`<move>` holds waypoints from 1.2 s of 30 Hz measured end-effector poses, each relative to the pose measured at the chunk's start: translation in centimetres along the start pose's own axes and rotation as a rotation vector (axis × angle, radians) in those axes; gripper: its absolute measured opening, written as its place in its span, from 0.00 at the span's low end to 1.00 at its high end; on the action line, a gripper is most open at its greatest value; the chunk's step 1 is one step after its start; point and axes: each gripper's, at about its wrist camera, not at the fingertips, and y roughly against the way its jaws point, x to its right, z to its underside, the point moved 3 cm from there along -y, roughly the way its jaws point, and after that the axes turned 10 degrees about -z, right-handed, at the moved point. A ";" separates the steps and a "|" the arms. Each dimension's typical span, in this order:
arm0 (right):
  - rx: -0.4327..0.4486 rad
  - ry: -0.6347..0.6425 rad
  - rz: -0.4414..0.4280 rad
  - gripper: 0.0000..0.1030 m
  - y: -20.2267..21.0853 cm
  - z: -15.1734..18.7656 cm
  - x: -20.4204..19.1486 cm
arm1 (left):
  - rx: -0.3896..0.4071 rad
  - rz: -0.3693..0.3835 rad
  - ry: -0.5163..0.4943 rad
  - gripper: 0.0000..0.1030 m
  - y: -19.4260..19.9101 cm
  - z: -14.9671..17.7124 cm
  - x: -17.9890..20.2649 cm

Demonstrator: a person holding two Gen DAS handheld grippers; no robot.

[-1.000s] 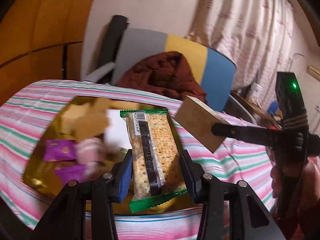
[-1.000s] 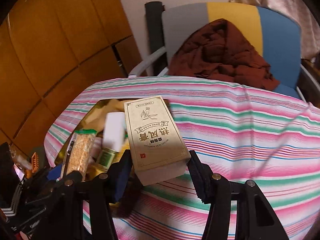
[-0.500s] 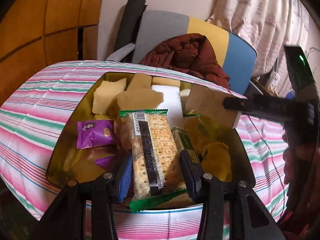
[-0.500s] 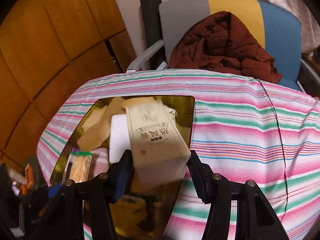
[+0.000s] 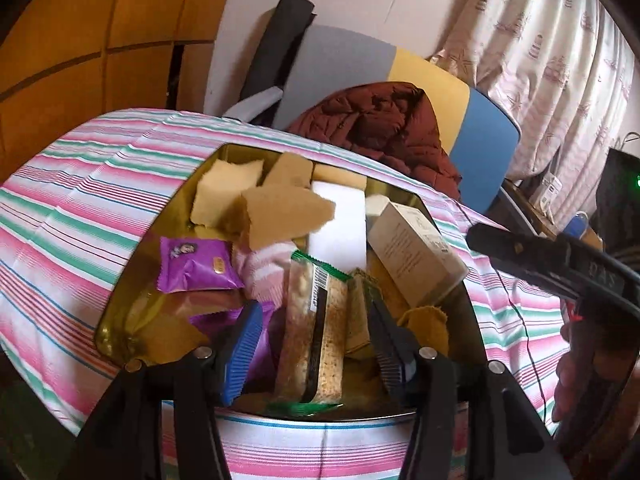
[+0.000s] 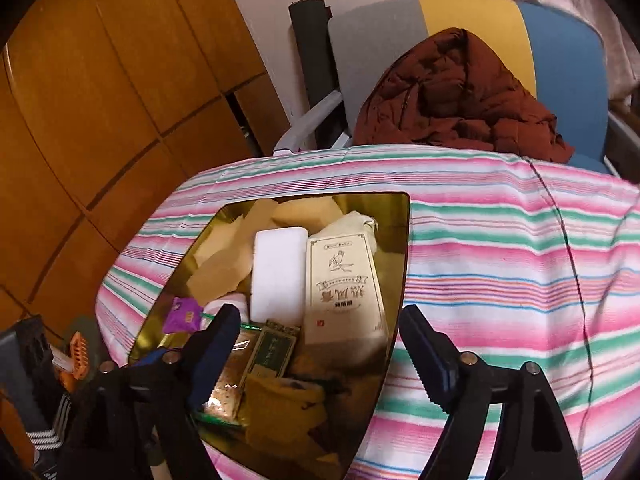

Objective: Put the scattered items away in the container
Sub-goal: 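Lower both items into the tray and open both grippers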

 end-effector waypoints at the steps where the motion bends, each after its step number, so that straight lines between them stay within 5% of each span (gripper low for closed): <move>1: 0.000 -0.001 0.002 0.86 0.2 0.1 0.0 | 0.003 -0.008 0.000 0.54 0.3 -0.1 0.0; 6: -0.005 0.071 0.039 1.00 0.9 0.9 -1.6 | 0.054 -0.127 -0.022 0.54 2.7 -0.6 -0.1; 17: -0.063 0.303 0.112 1.00 -0.1 2.7 -7.5 | 0.039 -0.295 0.052 0.54 5.6 -0.9 -2.8; 36: -0.076 0.245 0.203 1.00 -0.5 2.8 -7.5 | 0.089 -0.457 0.032 0.52 6.6 0.2 -1.7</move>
